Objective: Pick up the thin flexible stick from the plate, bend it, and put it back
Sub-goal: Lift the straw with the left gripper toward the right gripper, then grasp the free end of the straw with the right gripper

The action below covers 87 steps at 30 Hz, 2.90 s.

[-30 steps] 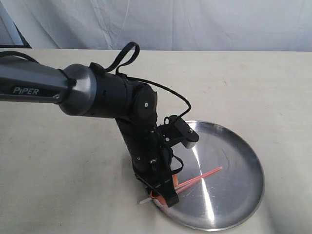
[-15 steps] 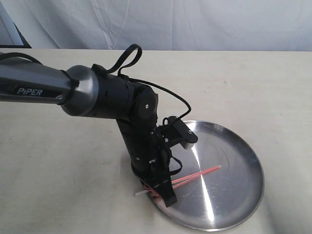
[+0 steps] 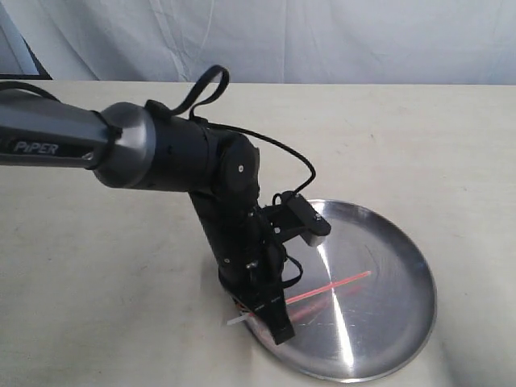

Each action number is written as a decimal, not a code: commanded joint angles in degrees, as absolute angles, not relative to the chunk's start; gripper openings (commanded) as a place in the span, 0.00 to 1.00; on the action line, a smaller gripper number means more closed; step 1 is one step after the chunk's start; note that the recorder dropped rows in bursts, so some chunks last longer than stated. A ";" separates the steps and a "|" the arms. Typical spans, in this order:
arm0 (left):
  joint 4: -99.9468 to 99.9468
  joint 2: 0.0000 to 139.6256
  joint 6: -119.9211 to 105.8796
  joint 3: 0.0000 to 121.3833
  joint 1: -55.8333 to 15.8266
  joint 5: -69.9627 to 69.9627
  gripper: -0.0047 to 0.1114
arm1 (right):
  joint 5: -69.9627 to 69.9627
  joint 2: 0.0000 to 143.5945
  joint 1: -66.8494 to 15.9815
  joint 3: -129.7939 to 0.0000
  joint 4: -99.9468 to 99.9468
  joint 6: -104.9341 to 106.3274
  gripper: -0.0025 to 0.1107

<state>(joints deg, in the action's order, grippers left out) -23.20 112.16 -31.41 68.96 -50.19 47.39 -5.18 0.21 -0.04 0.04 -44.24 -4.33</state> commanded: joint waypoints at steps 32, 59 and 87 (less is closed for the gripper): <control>-42.37 93.11 -43.97 69.10 -60.07 43.59 0.04 | -19.00 0.00 -0.07 0.00 -78.65 4.80 0.59; -40.38 92.76 -43.86 71.45 -60.07 44.09 0.04 | -17.45 0.00 -0.07 -3.42 -75.68 9.03 0.01; -27.46 89.44 -33.59 74.77 -58.18 43.47 0.04 | -29.02 48.27 -0.17 -29.97 -93.11 50.55 0.01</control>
